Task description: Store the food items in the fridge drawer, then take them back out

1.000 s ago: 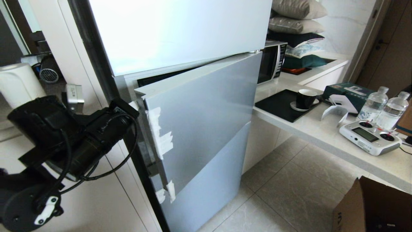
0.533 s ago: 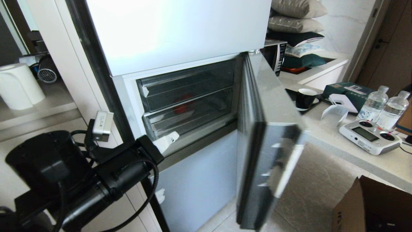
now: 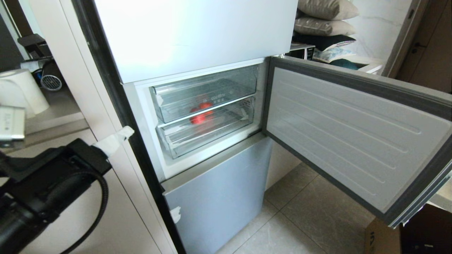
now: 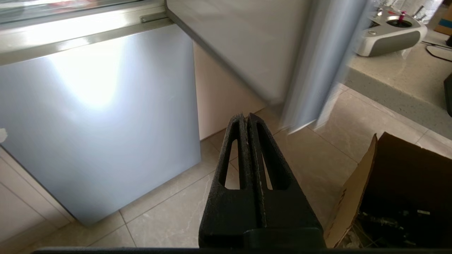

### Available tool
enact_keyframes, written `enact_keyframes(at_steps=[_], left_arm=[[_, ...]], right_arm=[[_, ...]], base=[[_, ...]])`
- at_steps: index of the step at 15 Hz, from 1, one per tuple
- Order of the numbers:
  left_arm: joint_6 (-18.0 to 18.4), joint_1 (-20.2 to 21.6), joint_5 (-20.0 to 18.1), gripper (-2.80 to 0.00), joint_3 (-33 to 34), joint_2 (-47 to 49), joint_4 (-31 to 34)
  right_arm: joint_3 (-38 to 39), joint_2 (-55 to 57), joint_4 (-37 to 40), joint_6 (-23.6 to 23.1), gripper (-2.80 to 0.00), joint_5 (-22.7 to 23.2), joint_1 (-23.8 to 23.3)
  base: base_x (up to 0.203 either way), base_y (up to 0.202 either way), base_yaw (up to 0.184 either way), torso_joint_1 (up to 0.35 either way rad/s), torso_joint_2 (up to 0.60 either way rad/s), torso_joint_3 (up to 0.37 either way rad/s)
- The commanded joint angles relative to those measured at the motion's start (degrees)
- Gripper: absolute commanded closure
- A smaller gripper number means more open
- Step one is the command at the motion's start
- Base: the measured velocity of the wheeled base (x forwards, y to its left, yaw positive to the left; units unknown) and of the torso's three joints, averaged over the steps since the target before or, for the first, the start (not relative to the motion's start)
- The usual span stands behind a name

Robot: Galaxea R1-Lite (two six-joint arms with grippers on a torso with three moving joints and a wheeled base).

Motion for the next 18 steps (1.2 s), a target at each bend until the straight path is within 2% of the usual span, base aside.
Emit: enact_keyframes(at_steps=[1, 3, 4, 5, 7, 9, 10, 11, 12, 14, 16, 18], left_arm=[[11.42, 0.32, 2.08, 0.00, -2.16, -15.24, 9.87], [17.37, 0.44, 3.32, 0.00, -7.71, -25.85, 23.66], [18.88, 0.96, 3.65, 0.00, -12.15, -30.19, 31.33], [20.17, 3.32, 3.93, 0.00, -17.69, -34.15, 40.48], [21.36, 13.52, 4.11, 0.00, -21.81, -38.72, 49.38], [22.12, 26.93, 4.07, 0.00, -21.56, -44.68, 56.71], [23.30, 32.14, 3.43, 0.00, -19.64, -49.35, 60.34], [25.24, 35.29, 2.13, 0.00, -15.69, -53.52, 62.63], [26.61, 36.65, 1.19, 0.00, -9.69, -55.80, 62.41], [28.70, 38.20, -0.68, 0.00, 2.48, -56.18, 59.89], [31.47, 38.47, -5.44, 0.00, 14.51, -55.89, 59.98], [32.14, 36.79, -8.16, 0.00, 19.41, -55.86, 62.18]], right_arm=[[0.00, -0.01, -0.08, -0.03, 0.00, -0.04, 0.07], [0.00, 0.05, -0.06, -0.03, 0.00, -0.01, 0.07], [0.00, -0.01, -0.08, -0.03, 0.00, -0.04, 0.07], [0.00, -0.01, -0.01, -0.03, 0.00, 0.03, 0.07], [0.00, -0.01, -0.08, -0.03, 0.00, 0.03, 0.07], [0.00, -0.01, -0.08, -0.03, 0.00, 0.03, 0.07], [0.00, 0.07, -0.05, -0.03, 0.00, -0.02, 0.07], [0.00, -0.01, 0.00, -0.12, 0.00, -0.01, 0.07], [0.00, -0.01, 0.00, 0.15, 0.00, -0.03, 0.07], [0.00, -0.01, 0.00, 0.15, 0.00, 0.05, 0.07], [0.00, -0.01, 0.00, 0.06, 0.00, 0.05, 0.07], [0.00, -0.01, 0.00, -0.03, 0.00, -0.04, 0.07]], base=[[0.000, 0.000, 0.000, 0.000, 0.00, 0.000], [0.000, 0.000, 0.000, 0.000, 0.00, 0.000], [0.000, 0.000, 0.000, 0.000, 0.00, 0.000], [0.000, 0.000, 0.000, 0.000, 0.00, 0.000], [0.000, 0.000, 0.000, 0.000, 0.00, 0.000], [0.000, 0.000, 0.000, 0.000, 0.00, 0.000], [0.000, 0.000, 0.000, 0.000, 0.00, 0.000], [0.000, 0.000, 0.000, 0.000, 0.00, 0.000], [0.000, 0.000, 0.000, 0.000, 0.00, 0.000], [0.000, 0.000, 0.000, 0.000, 0.00, 0.000], [0.000, 0.000, 0.000, 0.000, 0.00, 0.000], [0.000, 0.000, 0.000, 0.000, 0.00, 0.000]])
